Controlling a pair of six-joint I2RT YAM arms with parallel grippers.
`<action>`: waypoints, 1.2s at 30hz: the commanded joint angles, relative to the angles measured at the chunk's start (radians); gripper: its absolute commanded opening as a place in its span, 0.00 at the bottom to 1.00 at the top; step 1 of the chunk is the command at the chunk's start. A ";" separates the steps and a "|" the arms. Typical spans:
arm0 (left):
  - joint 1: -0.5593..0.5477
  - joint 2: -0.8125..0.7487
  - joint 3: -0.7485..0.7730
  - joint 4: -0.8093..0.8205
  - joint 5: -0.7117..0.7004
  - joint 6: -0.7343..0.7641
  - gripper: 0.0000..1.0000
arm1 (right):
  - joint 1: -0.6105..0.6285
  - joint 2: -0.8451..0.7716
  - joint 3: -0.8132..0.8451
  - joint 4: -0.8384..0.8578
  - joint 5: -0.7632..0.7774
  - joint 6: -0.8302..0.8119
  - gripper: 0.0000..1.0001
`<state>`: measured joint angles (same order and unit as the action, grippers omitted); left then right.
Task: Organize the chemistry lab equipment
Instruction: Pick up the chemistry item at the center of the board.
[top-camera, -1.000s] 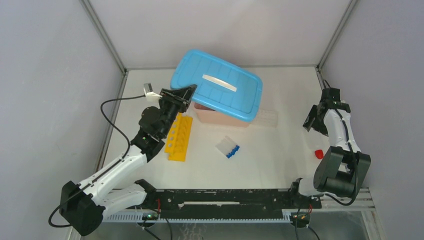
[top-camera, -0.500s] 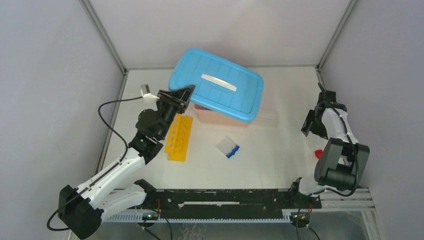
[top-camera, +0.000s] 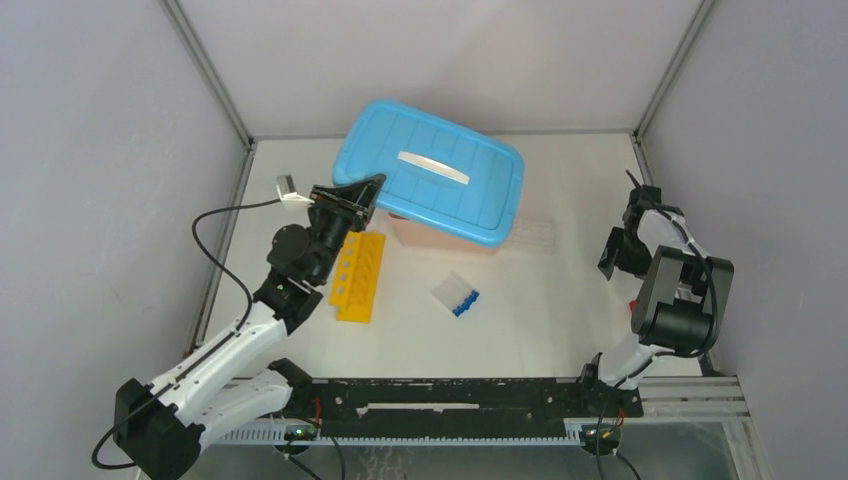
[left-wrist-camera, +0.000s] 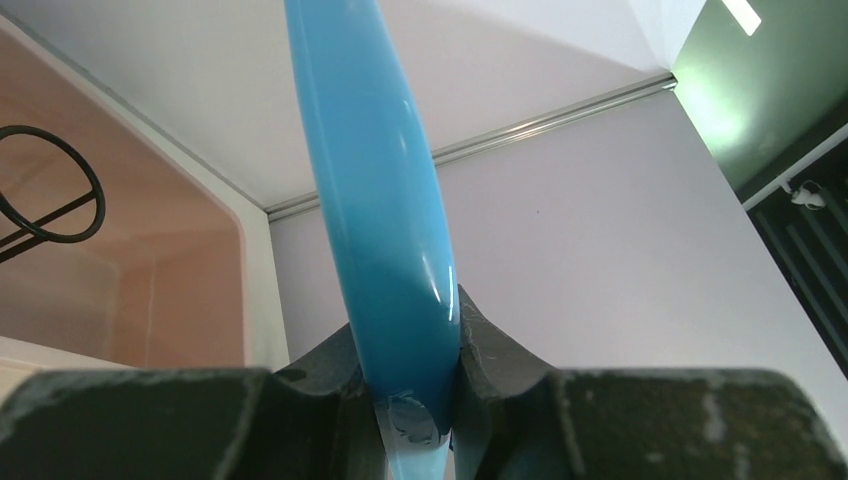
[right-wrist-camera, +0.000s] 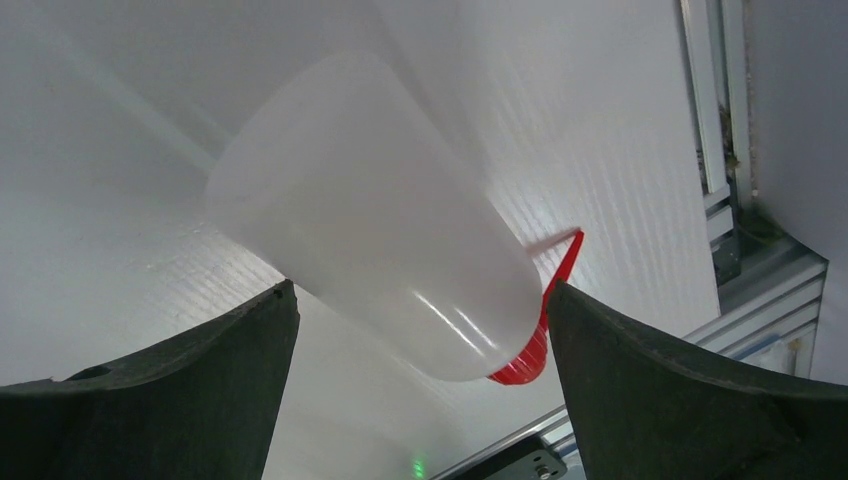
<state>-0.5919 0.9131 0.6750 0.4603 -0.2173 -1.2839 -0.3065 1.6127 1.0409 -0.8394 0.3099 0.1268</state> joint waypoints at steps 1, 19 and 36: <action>0.013 -0.038 0.026 0.021 -0.014 0.010 0.00 | 0.005 0.028 0.029 0.044 -0.019 -0.007 1.00; 0.059 -0.108 0.095 -0.194 -0.039 0.104 0.00 | 0.022 0.055 0.016 0.072 -0.155 0.038 0.44; 0.061 -0.131 0.113 -0.226 -0.094 0.145 0.00 | 0.046 -0.072 0.014 0.077 -0.244 0.054 0.37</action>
<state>-0.5396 0.8040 0.7166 0.1757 -0.2901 -1.1511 -0.2676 1.5887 1.0428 -0.7856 0.0906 0.1596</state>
